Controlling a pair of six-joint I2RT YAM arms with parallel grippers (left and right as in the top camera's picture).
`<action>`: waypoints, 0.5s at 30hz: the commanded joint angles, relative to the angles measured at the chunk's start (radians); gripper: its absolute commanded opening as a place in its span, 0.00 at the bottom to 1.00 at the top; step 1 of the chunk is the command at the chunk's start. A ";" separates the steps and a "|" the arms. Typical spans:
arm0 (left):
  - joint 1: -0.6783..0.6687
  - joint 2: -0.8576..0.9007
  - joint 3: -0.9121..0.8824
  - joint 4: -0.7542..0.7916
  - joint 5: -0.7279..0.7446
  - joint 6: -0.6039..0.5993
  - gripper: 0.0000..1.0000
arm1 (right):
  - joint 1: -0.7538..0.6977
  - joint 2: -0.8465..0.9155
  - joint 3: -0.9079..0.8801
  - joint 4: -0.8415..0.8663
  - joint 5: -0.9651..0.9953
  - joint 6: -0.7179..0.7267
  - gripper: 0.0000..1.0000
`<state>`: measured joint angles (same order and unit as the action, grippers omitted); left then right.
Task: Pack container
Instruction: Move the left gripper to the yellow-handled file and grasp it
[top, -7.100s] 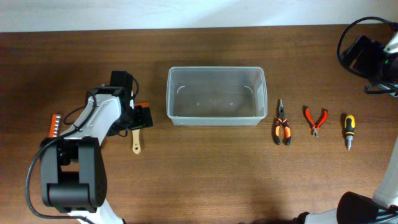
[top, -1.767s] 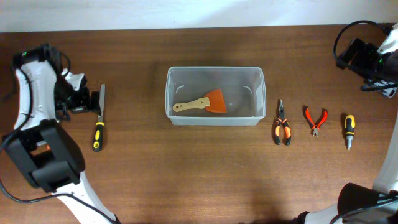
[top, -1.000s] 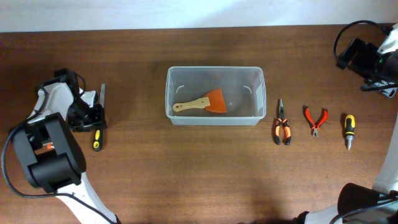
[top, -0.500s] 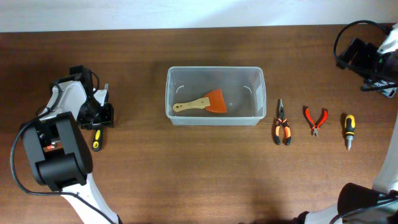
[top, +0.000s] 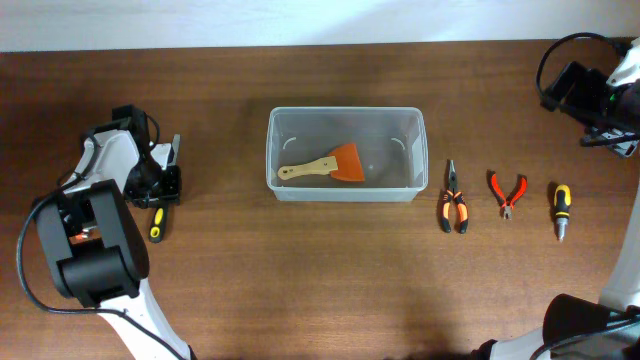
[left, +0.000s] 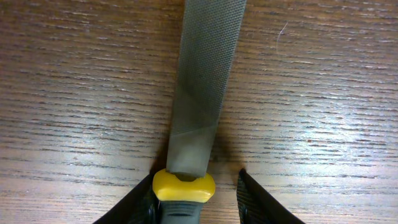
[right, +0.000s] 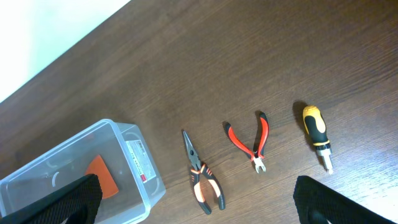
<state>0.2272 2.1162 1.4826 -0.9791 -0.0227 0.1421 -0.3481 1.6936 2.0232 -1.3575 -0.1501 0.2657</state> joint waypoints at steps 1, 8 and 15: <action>-0.002 0.010 -0.029 0.011 -0.004 0.059 0.42 | 0.001 0.003 -0.005 0.004 0.005 0.005 0.99; -0.002 0.010 -0.029 -0.009 -0.003 0.216 0.44 | 0.001 0.003 -0.005 0.003 0.005 0.005 0.99; -0.002 0.010 -0.029 0.003 0.000 0.235 0.49 | 0.001 0.003 -0.005 0.003 0.005 0.005 0.99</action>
<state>0.2253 2.1162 1.4826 -0.9863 -0.0311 0.3336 -0.3481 1.6936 2.0232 -1.3575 -0.1501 0.2661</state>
